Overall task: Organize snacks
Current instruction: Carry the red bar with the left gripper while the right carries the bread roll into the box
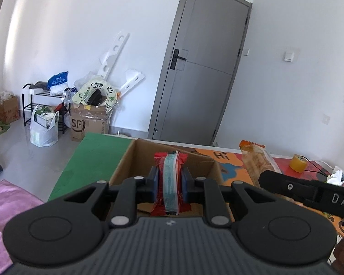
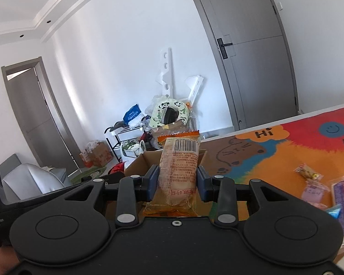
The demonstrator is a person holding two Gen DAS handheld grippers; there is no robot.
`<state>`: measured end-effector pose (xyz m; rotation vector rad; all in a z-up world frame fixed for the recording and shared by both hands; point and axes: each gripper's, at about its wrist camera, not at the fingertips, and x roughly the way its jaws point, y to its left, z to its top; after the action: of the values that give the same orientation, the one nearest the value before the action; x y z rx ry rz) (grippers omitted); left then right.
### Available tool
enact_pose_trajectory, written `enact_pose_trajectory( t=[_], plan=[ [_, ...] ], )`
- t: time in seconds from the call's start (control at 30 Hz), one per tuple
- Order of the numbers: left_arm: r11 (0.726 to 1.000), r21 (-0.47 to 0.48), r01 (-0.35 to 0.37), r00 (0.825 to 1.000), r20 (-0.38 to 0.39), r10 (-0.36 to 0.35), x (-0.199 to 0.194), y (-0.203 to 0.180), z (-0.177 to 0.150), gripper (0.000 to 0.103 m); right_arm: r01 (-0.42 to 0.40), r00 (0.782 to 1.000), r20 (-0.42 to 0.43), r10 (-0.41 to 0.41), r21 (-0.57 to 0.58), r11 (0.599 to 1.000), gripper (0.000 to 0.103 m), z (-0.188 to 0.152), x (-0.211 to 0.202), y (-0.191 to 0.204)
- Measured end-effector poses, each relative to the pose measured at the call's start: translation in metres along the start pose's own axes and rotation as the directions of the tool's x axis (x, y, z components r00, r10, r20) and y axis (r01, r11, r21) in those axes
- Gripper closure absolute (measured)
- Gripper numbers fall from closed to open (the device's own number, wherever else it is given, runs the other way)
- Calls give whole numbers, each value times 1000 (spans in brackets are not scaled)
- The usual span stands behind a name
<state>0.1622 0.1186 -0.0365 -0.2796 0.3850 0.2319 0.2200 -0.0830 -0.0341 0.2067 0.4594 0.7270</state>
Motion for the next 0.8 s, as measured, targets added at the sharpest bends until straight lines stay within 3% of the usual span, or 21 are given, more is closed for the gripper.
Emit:
enact_pose_trajectory(
  t=[0.3,0.5,0.6,0.67,0.8],
  plan=[
    [1000,-9,-24,999,-21,24,2,12,-1,77,-11,1000,-13,11,5,1000,67,1,21,11],
    [998,-30,-57,998,-19,57,-3,19,2,53,-24,1000,-13,25,15,1000,64,7,38,12],
    [998,-39,-56,998,-30,55,-4,19,2,44,-11,1000,-9,11,33,999,51,4,35,8],
    [998,-35,-51,998,-33,50,-5,17,2,31,-9,1000,4,8,43,999,41,2,26,6],
    [998,-25,-53,998,-29,53,-7,9,0,19,22,1000,16,-23,47,999,32,0,6,1]
  ],
)
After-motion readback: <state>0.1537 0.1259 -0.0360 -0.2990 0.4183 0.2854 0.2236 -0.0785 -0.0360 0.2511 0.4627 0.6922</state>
